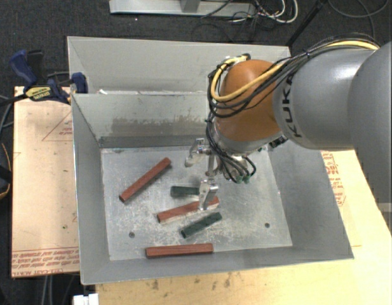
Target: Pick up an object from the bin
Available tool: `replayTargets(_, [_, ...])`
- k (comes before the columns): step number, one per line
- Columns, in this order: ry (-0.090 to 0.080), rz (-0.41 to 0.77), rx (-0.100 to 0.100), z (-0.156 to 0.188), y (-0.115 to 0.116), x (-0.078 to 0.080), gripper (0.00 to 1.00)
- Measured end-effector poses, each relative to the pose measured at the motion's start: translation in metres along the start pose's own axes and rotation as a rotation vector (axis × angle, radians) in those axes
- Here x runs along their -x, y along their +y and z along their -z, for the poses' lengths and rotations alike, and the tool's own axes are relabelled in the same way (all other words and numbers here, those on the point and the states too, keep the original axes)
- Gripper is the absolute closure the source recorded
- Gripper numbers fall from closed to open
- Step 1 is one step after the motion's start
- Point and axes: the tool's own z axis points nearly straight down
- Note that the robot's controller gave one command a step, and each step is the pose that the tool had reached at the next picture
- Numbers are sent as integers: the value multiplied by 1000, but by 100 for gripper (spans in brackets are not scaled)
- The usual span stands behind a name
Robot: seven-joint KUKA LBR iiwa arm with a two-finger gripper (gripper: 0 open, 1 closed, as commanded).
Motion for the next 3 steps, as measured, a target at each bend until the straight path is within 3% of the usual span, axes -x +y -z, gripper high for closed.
replayTargets(1, [-7,-18,2,-56,-3,-25,0])
replayTargets(2, [-30,-9,3,-61,-2,-17,100])
replayTargets(3, [-29,-7,3,-60,-2,-17,100])
